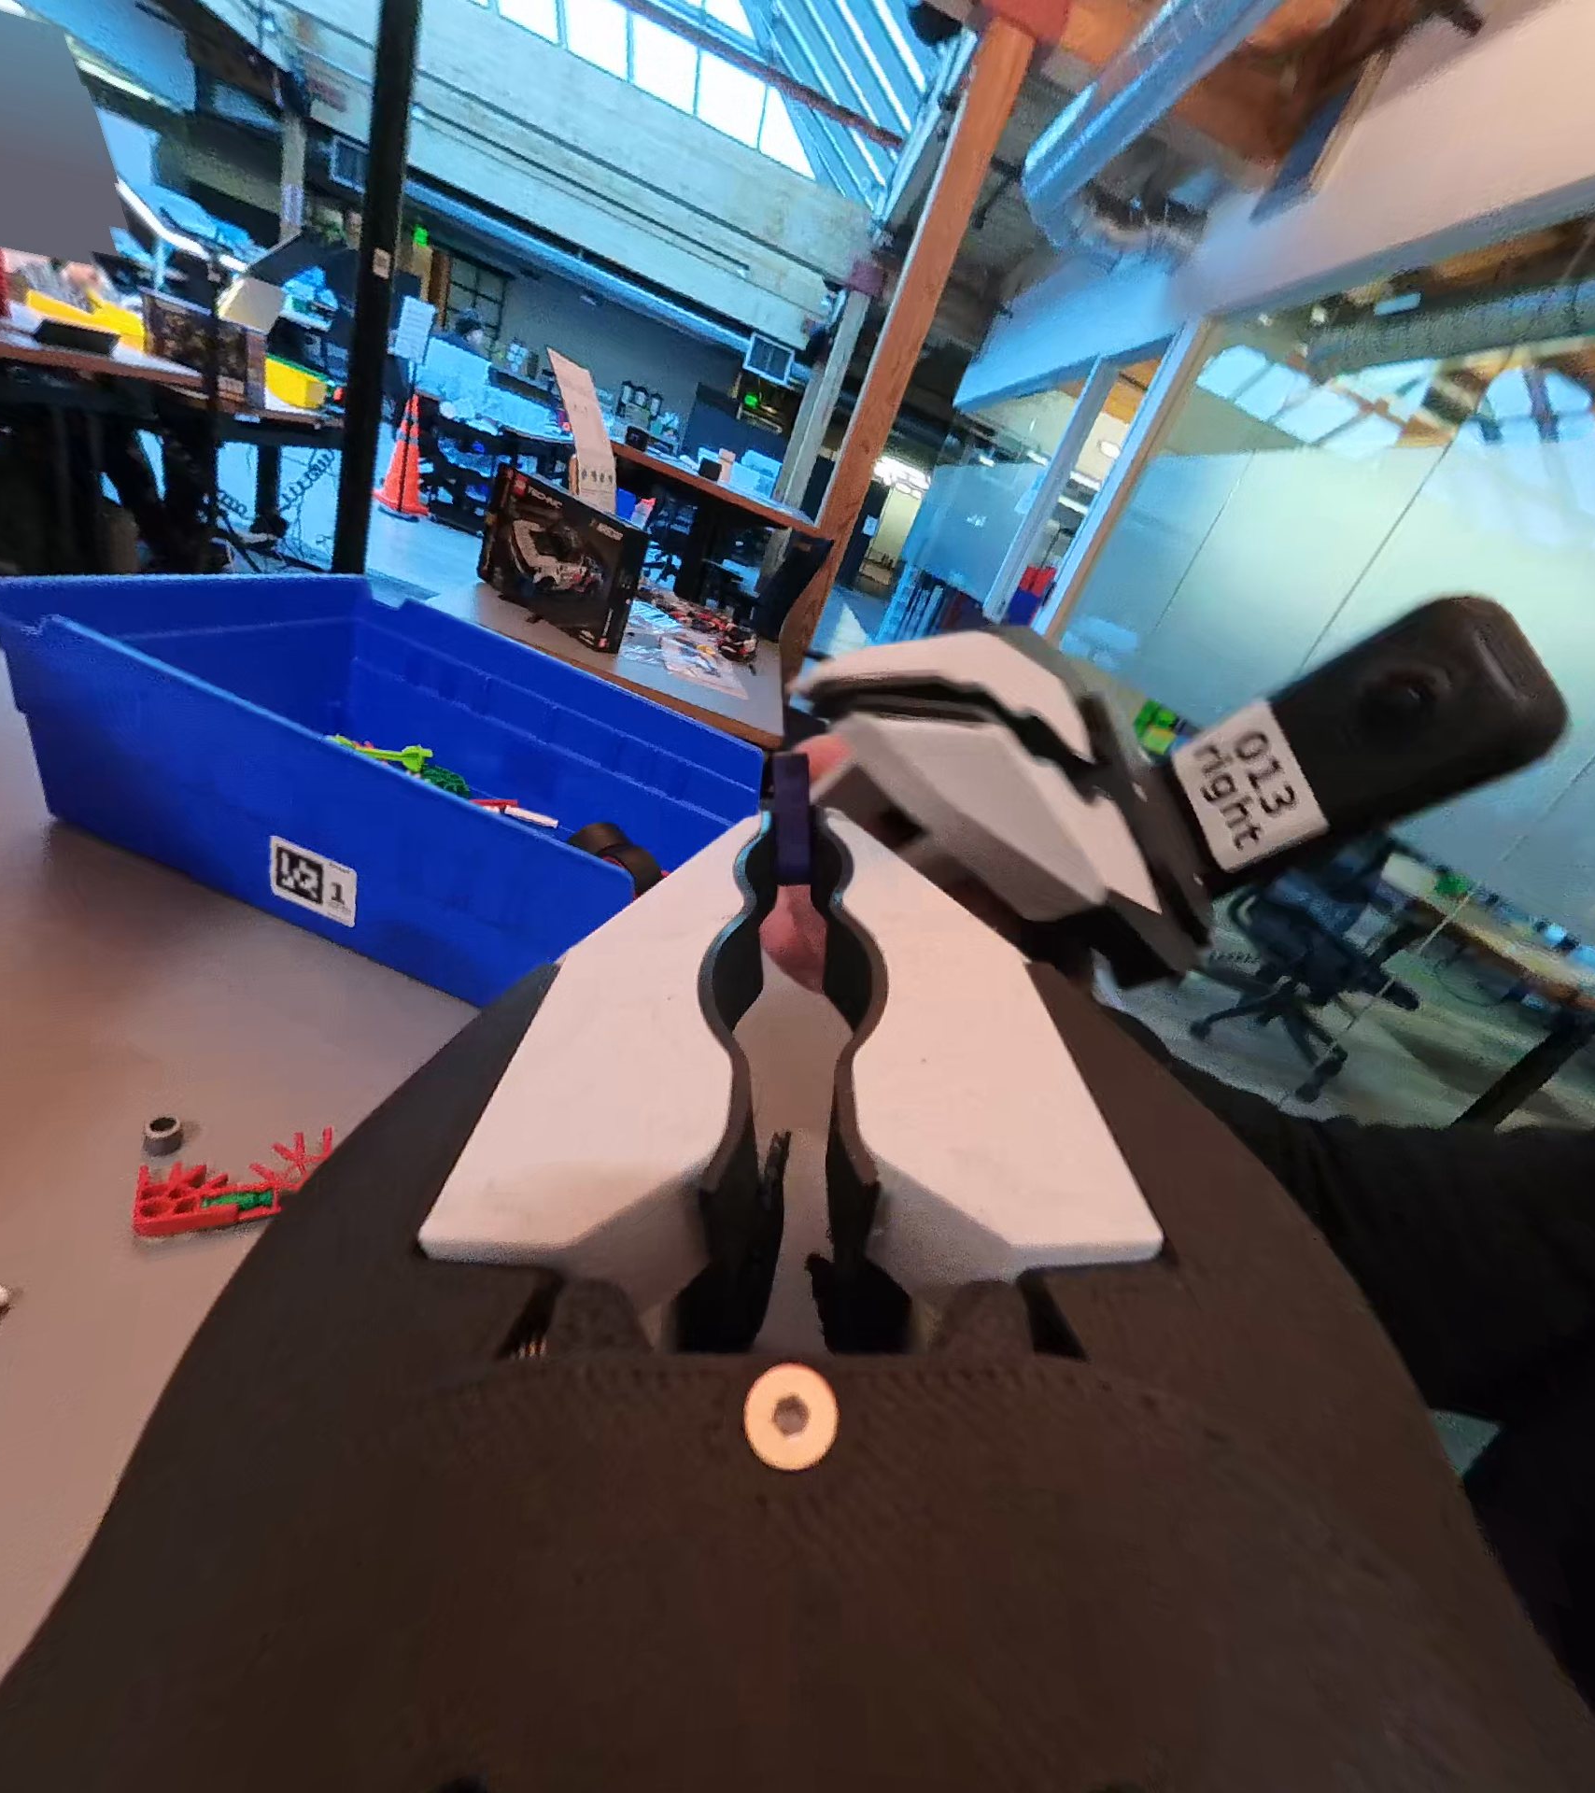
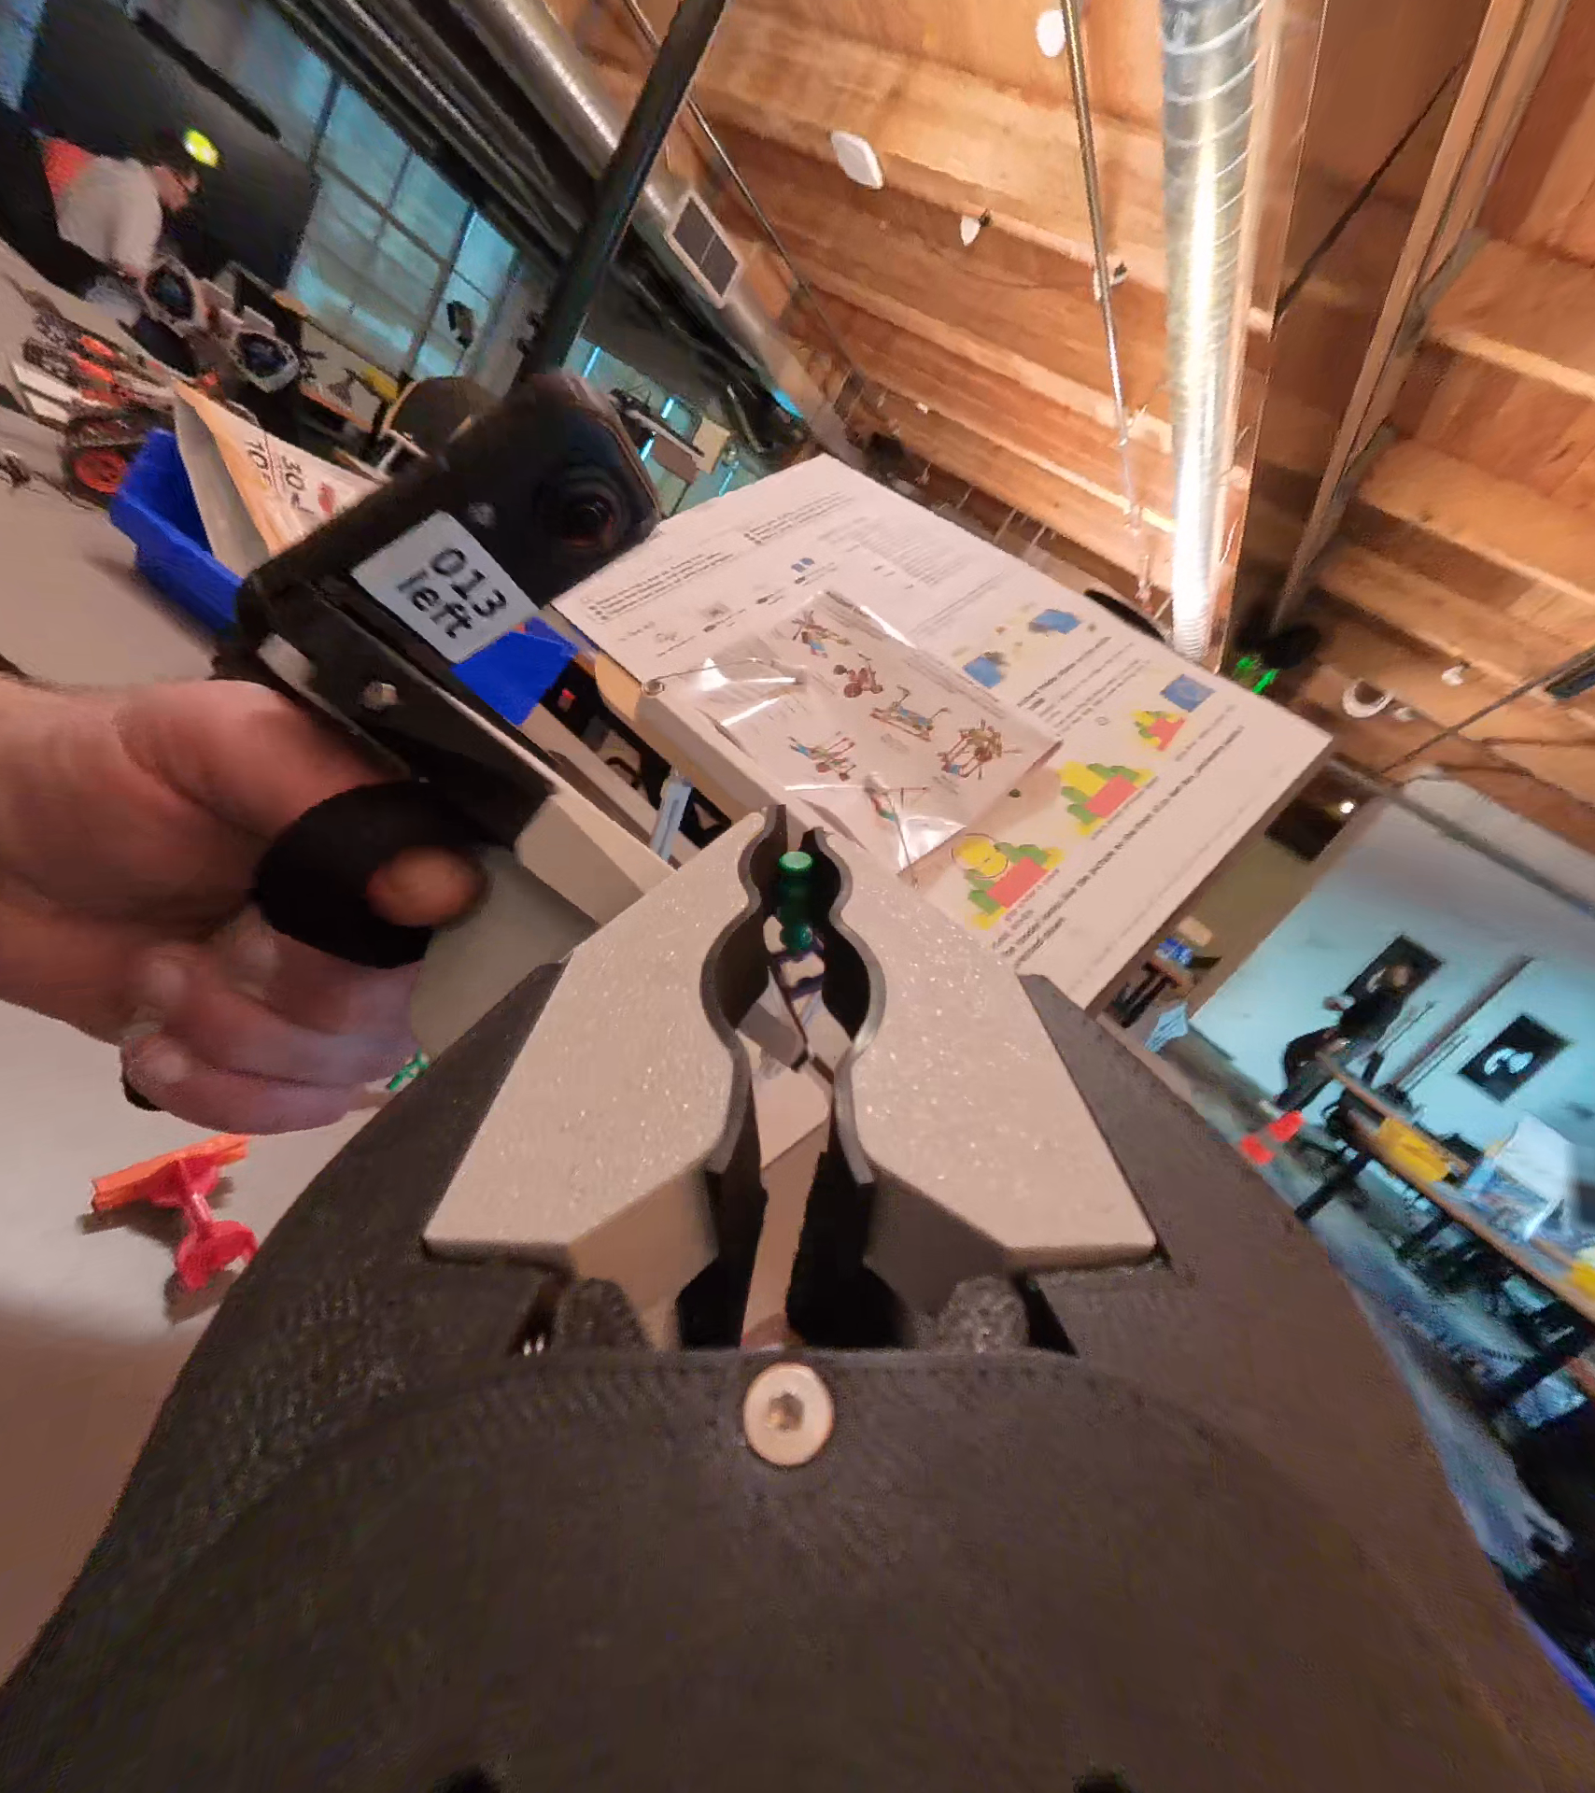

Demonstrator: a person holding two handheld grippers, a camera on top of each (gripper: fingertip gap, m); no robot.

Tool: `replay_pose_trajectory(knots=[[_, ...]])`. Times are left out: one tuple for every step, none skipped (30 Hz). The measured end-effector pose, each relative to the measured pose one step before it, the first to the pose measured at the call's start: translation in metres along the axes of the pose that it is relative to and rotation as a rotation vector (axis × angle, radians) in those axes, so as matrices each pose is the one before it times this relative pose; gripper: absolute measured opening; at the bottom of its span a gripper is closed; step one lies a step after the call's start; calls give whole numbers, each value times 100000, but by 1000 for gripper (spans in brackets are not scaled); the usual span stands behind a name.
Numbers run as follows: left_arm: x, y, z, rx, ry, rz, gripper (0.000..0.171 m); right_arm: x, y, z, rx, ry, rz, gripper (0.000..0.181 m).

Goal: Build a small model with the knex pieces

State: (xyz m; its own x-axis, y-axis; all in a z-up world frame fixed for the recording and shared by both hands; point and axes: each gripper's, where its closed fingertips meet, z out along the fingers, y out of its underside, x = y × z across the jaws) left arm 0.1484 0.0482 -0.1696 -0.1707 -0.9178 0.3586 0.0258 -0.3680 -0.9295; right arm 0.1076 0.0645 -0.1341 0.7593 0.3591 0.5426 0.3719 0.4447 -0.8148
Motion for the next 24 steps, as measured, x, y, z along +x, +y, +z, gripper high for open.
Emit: replay_pose_trajectory(knots=[[-575,7,-109,-626,-1643,-2214,3,-174,-325,-18,2306,-2128,4784,1],[-576,557,-6,-5186,-1668,1400,3,108,241,-19,1380,-3582,8993,1],[-664,1216,-11,-9966,-2068,4937,4,486,533,-179,-170,-3765,9948,1],[-960,846,-245,-6786,-5438,8037,4,852,654,-410,-2608,-1470,6734,1],[-527,528,-300,-4412,-3334,5533,4,1140,719,-585,-4276,1894,1930,1],[115,741,-159,-6196,902,2153,4,1019,612,-608,-3739,1724,1802,2],[147,1020,-100,-7978,1329,2625,4,631,630,-524,-3222,-1487,4964,2],[-694,938,-192,-6365,-4415,6729,4,707,883,-408,-3653,-1198,5925,2],[-790,1224,-110,-7042,-4740,7356,4,745,1190,-252,-5230,-178,4555,2],[188,1500,83,-7833,1776,3911,4,217,1263,-108,-6108,-1833,1675,2],[-94,976,142,-4282,-491,2836,4,-154,1058,-25,-4904,-2148,-638,2],[-730,576,110,-1896,-4921,3730,3,-266,769,66,-3205,-1537,-508,2],[-270,1121,267,-5895,-1397,4227,4,-420,605,167,-2553,-1850,482,2],[4,1287,284,-6601,217,4849,3,-664,692,303,-3489,-2817,323,2],[-157,712,182,-2948,-1095,2977,4,-733,872,450,-4780,-2527,-679,2],[188,245,101,-408,1708,-464,3,-751,881,567,-4949,-2064,-1507,2],[583,213,71,-544,4375,-1034,3,-915,822,656,-4611,-2879,-1617,2],[526,364,96,-1624,3572,413,3,-935,762,745,-4358,-3469,-880,2],[345,336,114,-1227,1858,1681,3,-785,735,815,-4257,-3258,-137,2],[454,316,154,-976,2568,867,3,-822,755,798,-4690,-3943,-226,2],[561,237,184,-525,3044,485,5,-856,650,734,-4190,-4246,-978,2],[550,309,203,-1221,2471,1604,8,-576,391,675,-2544,-2741,-784,3],[-64,207,146,-971,-1431,2270,10,-415,314,623,-2123,-2234,170,3],[-10,178,97,-1343,-463,863,13,-320,357,586,-2319,-1894,-66,3]])
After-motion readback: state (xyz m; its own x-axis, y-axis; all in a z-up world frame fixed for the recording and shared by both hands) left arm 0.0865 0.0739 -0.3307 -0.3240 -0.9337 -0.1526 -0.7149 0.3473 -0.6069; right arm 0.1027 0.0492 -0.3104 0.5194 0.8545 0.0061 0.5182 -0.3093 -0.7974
